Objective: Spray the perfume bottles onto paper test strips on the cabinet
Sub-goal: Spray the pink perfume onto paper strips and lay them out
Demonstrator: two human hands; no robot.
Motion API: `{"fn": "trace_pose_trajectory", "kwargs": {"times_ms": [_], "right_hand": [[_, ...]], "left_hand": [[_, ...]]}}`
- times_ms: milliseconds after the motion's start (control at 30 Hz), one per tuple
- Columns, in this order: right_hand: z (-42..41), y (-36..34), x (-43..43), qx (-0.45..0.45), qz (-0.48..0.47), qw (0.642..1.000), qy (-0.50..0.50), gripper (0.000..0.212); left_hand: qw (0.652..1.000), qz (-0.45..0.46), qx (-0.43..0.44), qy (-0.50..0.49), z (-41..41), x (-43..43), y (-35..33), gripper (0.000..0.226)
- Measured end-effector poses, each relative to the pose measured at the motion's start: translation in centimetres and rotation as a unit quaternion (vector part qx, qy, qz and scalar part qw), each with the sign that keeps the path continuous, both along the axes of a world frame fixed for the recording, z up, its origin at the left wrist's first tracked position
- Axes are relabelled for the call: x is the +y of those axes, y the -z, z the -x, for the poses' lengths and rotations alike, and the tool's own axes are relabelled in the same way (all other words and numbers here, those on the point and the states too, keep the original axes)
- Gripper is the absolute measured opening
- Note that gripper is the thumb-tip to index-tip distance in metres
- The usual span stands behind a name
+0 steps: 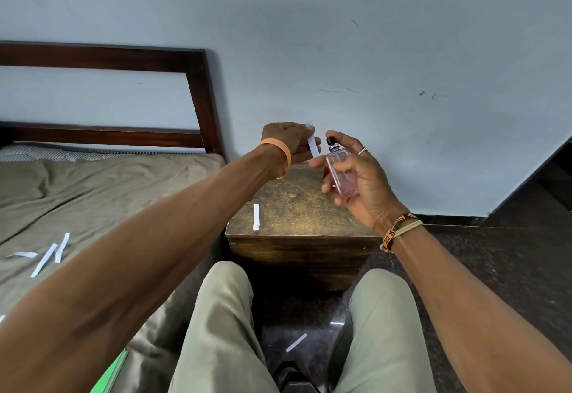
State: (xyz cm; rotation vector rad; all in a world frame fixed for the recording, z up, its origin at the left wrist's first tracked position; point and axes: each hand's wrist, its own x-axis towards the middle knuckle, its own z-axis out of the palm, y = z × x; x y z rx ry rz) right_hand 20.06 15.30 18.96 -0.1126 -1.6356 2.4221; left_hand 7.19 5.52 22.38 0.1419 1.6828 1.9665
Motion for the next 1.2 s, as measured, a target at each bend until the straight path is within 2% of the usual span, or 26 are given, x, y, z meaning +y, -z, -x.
{"fn": "trace_pose_trajectory", "kwargs": {"times_ms": [67,267,333,367,433,500,533,567,633,733,800,933,1067,1200], "right_hand": [[0.3,0.1,-0.2,-0.002,-0.049,0.998,0.025,0.051],[0.3,0.6,0.1,-0.017,-0.037,0.998,0.052,0.051],[0.3,1.1,0.2,-0.028,-0.092,0.991,0.095,0.049],[0.3,1.3,0.2,-0.035,-0.160,0.979,0.126,0.048],[0.3,1.5,0.0,-0.050,-0.353,0.915,0.190,0.049],[0.3,1.6,-0.2,-0.049,-0.518,0.821,0.235,0.056],[0.3,1.5,-0.3,-0.041,-0.573,0.780,0.250,0.058],[0.4,1.4,-0.4,-0.030,-0.608,0.749,0.261,0.059],[0.6,1.3,-0.5,-0.013,-0.649,0.709,0.275,0.057],[1.2,1.5,-0.7,-0.029,-0.700,0.663,0.265,0.053],[1.5,1.8,-0.7,-0.047,-0.712,0.656,0.247,0.052],[1.5,2.0,-0.8,-0.046,-0.697,0.668,0.257,0.053],[1.9,1.8,-0.8,-0.060,-0.712,0.656,0.243,0.046],[2.0,2.0,-1.2,-0.064,-0.703,0.662,0.254,0.051]], "left_hand": [[1.000,0.006,0.007,-0.002,0.1,0.0,0.1,0.021],[1.000,0.000,0.001,0.001,0.1,-0.1,-0.1,0.012],[1.000,0.000,0.000,0.004,0.2,-0.1,-0.1,0.016],[1.000,0.002,0.001,0.004,0.3,-0.1,-0.1,0.019],[1.000,0.005,0.003,0.003,0.4,-0.1,-0.1,0.020],[1.000,0.007,0.008,0.001,0.3,0.0,0.0,0.018],[1.000,0.009,0.011,0.001,0.3,0.0,0.1,0.016],[1.000,0.011,0.013,0.000,0.2,0.0,0.1,0.013],[1.000,0.007,0.015,-0.002,0.1,0.1,0.1,0.002],[1.000,0.002,0.020,-0.013,0.2,0.2,0.3,0.011],[1.000,-0.005,0.019,-0.017,0.2,0.2,0.4,0.012],[1.000,-0.009,0.020,-0.018,0.5,0.2,0.7,0.011],[1.000,-0.004,0.020,-0.021,0.6,0.2,1.0,0.014],[1.000,-0.001,0.020,-0.016,0.6,0.3,1.1,0.013]]}}
